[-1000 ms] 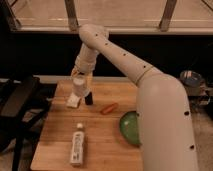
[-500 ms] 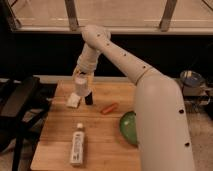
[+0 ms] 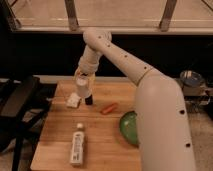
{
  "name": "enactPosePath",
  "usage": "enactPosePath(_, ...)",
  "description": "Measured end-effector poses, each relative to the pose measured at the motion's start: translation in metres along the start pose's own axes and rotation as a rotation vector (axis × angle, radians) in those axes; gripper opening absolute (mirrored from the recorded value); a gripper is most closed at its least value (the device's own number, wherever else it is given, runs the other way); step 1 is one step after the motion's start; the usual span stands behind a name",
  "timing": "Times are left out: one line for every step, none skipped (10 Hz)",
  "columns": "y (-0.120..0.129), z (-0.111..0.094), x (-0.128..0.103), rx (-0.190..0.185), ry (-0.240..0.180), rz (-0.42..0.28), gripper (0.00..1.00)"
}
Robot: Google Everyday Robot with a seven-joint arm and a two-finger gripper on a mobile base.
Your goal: Place the ceramic cup over the eraser
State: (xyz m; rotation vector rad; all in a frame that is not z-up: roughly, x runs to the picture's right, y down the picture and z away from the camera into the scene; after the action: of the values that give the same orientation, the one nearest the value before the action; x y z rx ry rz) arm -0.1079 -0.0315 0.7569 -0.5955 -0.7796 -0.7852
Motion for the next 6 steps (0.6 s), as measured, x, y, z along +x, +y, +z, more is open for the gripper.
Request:
enactPosePath(0.007, -0.006, 0.001, 0.009, 0.013, 0.033, 0.42)
enactPosePath(0.014, -0.011, 0.002, 0.016, 0.022, 0.061, 0.52)
enactPosePath(0.020, -0.014, 0.003, 0.024, 0.026, 0.083, 0.62)
enactPosePath(0.024, -0.015, 0.003, 0.036, 0.021, 0.097, 0.72)
enactPosePath(0.025, -0.014, 0.002, 0.045, 0.013, 0.101, 0.77)
enactPosePath(0.023, -0.011, 0.001, 0.066, -0.014, 0.088, 0.80)
